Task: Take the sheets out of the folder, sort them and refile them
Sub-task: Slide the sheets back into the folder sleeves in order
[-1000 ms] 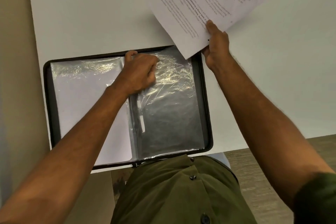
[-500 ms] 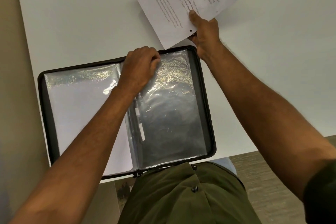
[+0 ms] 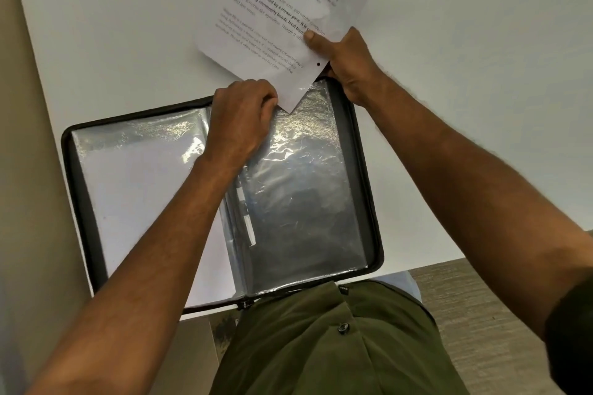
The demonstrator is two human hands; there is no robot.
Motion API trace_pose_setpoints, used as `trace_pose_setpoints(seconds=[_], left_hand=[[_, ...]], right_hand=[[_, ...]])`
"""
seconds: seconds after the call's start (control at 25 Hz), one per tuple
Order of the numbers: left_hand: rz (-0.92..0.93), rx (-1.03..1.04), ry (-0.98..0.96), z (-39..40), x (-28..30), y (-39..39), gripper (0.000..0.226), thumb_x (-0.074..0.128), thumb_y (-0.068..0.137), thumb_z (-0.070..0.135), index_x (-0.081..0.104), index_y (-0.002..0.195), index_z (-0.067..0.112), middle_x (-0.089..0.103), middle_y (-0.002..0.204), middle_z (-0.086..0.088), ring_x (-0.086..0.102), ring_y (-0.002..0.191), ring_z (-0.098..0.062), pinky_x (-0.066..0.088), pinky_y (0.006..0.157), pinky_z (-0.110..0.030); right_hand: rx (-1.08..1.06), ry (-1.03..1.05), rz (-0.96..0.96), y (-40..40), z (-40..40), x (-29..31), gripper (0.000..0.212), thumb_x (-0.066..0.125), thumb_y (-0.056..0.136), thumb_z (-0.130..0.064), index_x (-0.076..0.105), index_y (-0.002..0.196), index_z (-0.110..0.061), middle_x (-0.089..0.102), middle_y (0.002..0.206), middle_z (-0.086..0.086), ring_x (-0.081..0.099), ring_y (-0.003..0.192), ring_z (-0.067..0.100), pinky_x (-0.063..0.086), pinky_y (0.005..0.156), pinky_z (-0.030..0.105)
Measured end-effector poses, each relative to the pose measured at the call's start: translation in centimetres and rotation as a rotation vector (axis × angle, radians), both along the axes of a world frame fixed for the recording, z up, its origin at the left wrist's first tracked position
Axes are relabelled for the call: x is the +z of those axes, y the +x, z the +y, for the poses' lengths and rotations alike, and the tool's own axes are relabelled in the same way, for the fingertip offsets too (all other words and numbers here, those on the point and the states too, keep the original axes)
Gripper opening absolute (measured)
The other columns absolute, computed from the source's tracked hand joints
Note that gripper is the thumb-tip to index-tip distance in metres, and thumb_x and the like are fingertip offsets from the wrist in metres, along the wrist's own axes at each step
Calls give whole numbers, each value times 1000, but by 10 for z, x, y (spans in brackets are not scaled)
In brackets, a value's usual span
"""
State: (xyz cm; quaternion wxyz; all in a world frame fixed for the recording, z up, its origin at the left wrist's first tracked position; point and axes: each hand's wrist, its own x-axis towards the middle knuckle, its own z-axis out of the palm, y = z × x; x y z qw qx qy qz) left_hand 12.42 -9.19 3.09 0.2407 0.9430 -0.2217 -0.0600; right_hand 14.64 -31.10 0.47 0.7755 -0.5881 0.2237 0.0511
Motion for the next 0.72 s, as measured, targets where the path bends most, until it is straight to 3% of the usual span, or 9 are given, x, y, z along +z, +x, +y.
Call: trace_pose_setpoints(seconds=[0.24,0.52,0.72], left_hand=[[-21,10,4,-3,0,2,13,57,102,27,68,103,21,70,101,1,61,98,-22,37,97,-43],[125,76,-101,8,-6,7,9,60,100,34,66,102,28,63,101,16,57,105,-14,25,93,-36],[122,113,71,39,-11,17,22,56,99,47,66,93,29,63,93,11,54,100,-16,18,85,-38]], right_hand=[[224,-92,6,-1,-11,8,41,74,96,-12,60,134,-4,74,122,7,75,109,22,62,87,35],[471,-144,69,2,-29,12,39,73,96,-17,60,133,-16,74,122,1,74,110,21,62,81,34],[612,-244,103,6,-36,13,38,73,97,-21,60,132,-17,74,119,3,75,104,21,63,73,30]])
